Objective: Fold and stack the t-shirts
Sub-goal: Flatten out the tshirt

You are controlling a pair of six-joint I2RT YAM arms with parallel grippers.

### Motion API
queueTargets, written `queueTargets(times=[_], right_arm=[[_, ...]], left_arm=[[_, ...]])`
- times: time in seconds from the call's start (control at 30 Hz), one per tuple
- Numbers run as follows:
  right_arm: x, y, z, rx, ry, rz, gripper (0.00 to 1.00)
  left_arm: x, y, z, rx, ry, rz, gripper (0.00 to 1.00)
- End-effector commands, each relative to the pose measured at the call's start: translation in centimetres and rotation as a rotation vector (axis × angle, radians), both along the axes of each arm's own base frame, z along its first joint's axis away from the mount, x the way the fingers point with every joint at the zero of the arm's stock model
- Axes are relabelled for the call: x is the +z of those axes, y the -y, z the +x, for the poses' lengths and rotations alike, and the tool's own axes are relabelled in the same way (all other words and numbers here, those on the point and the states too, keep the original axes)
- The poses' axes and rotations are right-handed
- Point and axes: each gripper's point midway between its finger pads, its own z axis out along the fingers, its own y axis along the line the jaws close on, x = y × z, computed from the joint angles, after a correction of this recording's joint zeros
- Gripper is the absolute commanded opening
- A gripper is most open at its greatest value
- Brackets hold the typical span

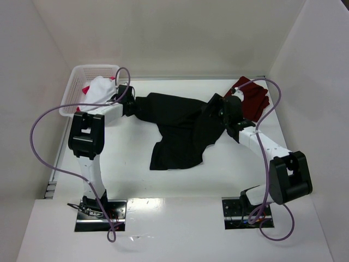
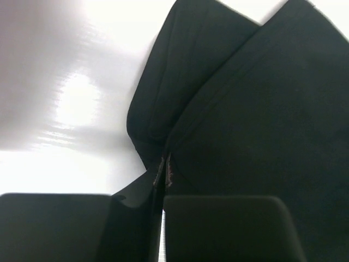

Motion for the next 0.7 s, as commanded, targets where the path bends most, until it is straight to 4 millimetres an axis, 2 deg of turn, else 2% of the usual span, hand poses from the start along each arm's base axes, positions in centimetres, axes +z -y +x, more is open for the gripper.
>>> queueTargets(times=[0.0, 0.03, 0.07, 0.1, 0.13, 0.17, 0.2, 0.23, 0.27, 0.3, 0.33, 0.37, 0.43, 0.47, 0.5, 0.53, 0.57, 0.63, 0.67], right_arm=[[2.2, -0.1, 1.2, -0.004, 0.070, -0.003, 0.91], [2.2, -0.1, 1.2, -0.004, 0.070, -0.003, 0.91], [2.3, -0.3, 0.9, 0.006, 0.065, 0.000, 0.91], [2.3, -0.4, 0.9, 0.015, 0.064, 0.005, 0.91], [3.5, -0.4, 0.7, 0.015, 0.092, 0.013, 0.91], [3.4, -0.4, 0.2, 0.024, 0.090, 0.016, 0.91], [3.1, -0.3, -0.2, 0.024, 0.081, 0.014, 0.91], [4.1, -0.1, -0.7, 0.024, 0.107, 0.021, 0.91], [3.8, 0.0, -1.3, 0.024, 0.097, 0.018, 0.91], [4.0, 0.1, -1.5, 0.024, 0.104, 0.020, 0.91], [4.4, 0.2, -1.9, 0.024, 0.109, 0.022, 0.91], [4.8, 0.4, -2.5, 0.024, 0.117, 0.024, 0.91], [5.1, 0.1, -3.3, 0.049, 0.119, 0.036, 0.91], [5.5, 0.1, -3.8, 0.059, 0.131, 0.044, 0.91], [5.1, -0.1, -4.3, 0.075, 0.119, 0.048, 0.91], [5.5, -0.3, -4.5, 0.091, 0.126, 0.057, 0.91], [5.1, -1.0, -4.9, 0.129, 0.113, 0.071, 0.91], [5.5, -1.6, -5.8, 0.168, 0.119, 0.086, 0.91], [5.2, -2.6, -6.6, 0.200, 0.107, 0.086, 0.91]], left_arm=[[4.9, 0.7, 2.0, -0.026, 0.118, -0.021, 0.00], [5.8, 0.7, 1.9, -0.027, 0.128, -0.022, 0.00], [8.3, 0.8, 1.8, -0.049, 0.177, -0.018, 0.00], [9.6, 0.7, 1.8, -0.056, 0.203, -0.013, 0.00], [10.5, 0.8, 1.2, -0.063, 0.203, -0.019, 0.00], [13.5, 0.7, 1.1, -0.071, 0.255, -0.014, 0.00], [15.0, 0.7, 0.9, -0.077, 0.279, -0.010, 0.00], [15.8, 0.6, 0.2, -0.077, 0.276, -0.009, 0.00], [18.4, 0.4, -0.5, -0.076, 0.320, -0.014, 0.00], [18.9, 0.8, -1.3, -0.079, 0.322, -0.008, 0.00], [18.6, 0.6, -2.4, -0.079, 0.309, -0.007, 0.00], [20.2, 0.8, -3.7, -0.088, 0.336, -0.012, 0.00], [21.0, 1.3, -5.5, -0.104, 0.351, -0.033, 0.00], [22.0, 1.3, -7.0, -0.110, 0.375, -0.054, 0.00], [22.4, 1.5, -7.9, -0.125, 0.375, -0.065, 0.00], [22.7, 1.8, -9.0, -0.147, 0.367, -0.080, 0.00], [24.5, 1.6, -10.1, -0.148, 0.405, -0.085, 0.00], [24.6, 2.1, -12.0, -0.164, 0.386, -0.094, 0.00], [26.1, 1.9, -13.0, -0.164, 0.420, -0.099, 0.00]])
